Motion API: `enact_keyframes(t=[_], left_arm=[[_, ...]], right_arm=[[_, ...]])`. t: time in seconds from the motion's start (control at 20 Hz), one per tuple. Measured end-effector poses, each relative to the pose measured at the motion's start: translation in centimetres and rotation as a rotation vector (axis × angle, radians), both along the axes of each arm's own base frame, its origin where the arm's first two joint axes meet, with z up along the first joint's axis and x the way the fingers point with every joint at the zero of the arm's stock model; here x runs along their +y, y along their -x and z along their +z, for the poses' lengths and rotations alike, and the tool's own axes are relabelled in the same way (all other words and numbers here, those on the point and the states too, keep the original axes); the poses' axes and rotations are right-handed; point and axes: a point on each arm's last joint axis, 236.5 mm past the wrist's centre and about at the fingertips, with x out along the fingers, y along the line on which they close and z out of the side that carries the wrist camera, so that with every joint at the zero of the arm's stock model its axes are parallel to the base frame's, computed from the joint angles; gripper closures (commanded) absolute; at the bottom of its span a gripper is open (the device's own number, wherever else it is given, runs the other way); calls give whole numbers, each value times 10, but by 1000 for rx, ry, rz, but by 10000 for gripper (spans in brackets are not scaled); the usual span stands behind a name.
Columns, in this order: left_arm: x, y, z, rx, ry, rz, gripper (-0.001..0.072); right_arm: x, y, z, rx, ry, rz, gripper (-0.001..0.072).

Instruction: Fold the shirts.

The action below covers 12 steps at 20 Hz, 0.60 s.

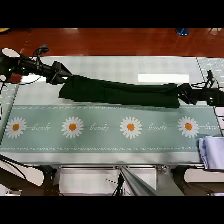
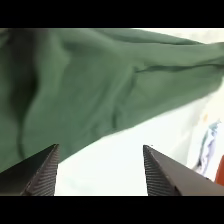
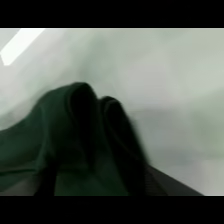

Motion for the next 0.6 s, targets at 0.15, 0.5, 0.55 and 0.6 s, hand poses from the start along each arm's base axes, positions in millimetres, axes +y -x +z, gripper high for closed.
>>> enact_keyframes(t=[0.15,0.5,0.55,0.6], left_arm=[[-9,0,6,-12,29,-13,124],[-19,2,19,-42,42,-31,548],[-23,3,22,-49,44,-43,555],[-30,6,25,-52,45,-58,629]], right_arm=[[25,-17,-8,-19,-74,-24,691],[56,-37,49,-192,-51,32,692],[60,-33,68,-228,-31,66,692],[65,-28,86,-261,-10,101,692]])
